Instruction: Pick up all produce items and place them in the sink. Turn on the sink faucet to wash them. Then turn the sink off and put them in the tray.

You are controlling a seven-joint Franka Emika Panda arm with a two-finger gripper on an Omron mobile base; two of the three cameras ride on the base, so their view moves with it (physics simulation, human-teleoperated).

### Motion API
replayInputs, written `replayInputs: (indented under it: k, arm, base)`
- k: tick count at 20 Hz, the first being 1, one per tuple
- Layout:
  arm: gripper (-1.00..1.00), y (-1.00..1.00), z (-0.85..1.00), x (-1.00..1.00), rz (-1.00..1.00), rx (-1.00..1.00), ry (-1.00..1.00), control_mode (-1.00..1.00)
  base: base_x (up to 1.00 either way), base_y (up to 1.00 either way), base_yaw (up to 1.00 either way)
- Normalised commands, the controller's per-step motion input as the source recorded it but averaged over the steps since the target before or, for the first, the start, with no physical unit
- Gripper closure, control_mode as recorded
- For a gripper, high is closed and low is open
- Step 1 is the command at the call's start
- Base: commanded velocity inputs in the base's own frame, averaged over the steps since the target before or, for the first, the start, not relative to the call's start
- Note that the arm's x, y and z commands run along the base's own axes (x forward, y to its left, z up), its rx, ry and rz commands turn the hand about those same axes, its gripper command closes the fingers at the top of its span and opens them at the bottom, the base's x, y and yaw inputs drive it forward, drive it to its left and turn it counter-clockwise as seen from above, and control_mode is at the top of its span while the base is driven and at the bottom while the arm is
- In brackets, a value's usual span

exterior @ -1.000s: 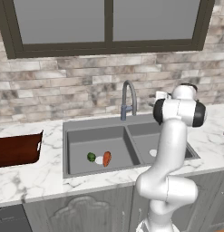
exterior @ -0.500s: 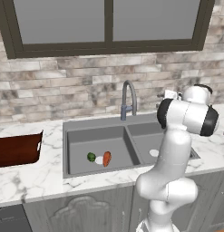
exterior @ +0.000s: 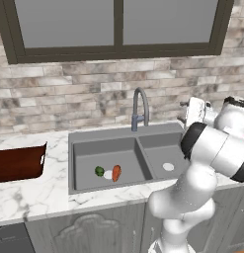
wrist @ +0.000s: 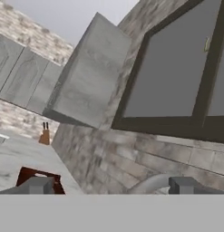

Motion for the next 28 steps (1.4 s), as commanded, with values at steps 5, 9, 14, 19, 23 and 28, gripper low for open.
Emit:
replayInputs:
  k: [5,9,14,19,23,28]
  arm:
    - [-1.0,0.31,0.34,-0.71,0.0,-0.19,-0.12,-1.0]
    - [-1.0,0.46,0.27,-0.65,0.0,-0.27,-0.12,-1.0]
    - [-1.0,0.56,0.19,-0.56,0.0,-0.29,-0.08,-1.0]
    - [-1.0,0.52,0.09,-0.36,-0.13,-0.2,0.0,-1.0]
    - [-1.0,0.44,0.05,-0.22,-0.33,-0.11,0.15,-1.0]
    - [-1.0,0.37,0.0,-0.19,-0.43,-0.06,0.21,-1.0]
  base:
    - [0.0,0.0,0.0]
    - [0.0,0.0,0.0]
    - [0.0,0.0,0.0]
    - [0.0,0.0,0.0]
    - [0.0,0.0,0.0]
    - [0.0,0.0,0.0]
